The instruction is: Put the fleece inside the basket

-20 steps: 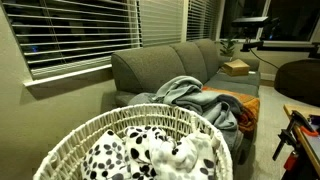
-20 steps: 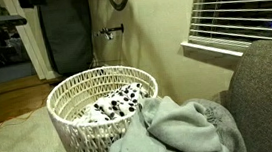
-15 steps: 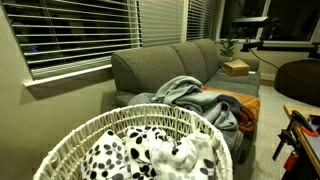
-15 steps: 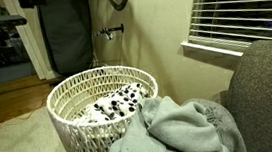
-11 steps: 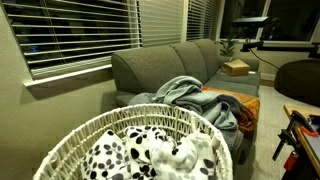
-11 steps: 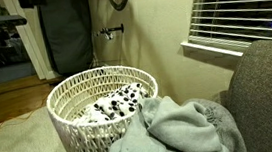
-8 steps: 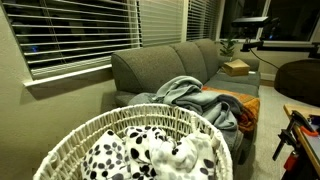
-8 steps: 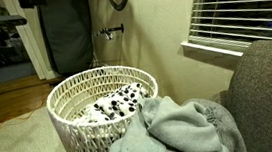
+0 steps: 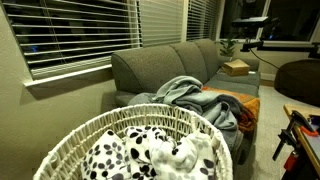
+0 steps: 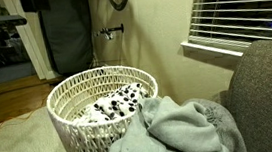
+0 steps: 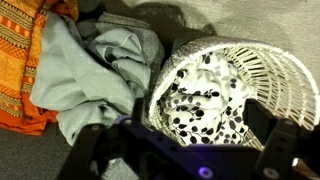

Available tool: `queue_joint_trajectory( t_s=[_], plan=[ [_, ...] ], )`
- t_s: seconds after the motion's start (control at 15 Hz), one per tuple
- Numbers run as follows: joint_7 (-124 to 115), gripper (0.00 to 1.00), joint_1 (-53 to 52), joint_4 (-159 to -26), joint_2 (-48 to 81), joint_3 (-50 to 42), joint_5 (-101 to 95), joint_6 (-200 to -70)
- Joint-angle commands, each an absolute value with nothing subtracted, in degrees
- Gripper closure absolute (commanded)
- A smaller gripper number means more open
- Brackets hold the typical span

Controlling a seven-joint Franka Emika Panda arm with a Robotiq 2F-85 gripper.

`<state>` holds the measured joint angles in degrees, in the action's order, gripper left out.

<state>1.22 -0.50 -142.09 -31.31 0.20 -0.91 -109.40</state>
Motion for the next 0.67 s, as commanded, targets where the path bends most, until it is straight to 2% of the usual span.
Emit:
queue_joint_trajectory(
  t_s=[0.0,0.6],
  plan=[
    [1.7,0.00,0.2,-140.7,-28.7,-0.3,-2.0,-110.3],
    [-1.7,0.00,3.1,-140.3,-22.8,0.0,-7.1,-116.8]
  ],
)
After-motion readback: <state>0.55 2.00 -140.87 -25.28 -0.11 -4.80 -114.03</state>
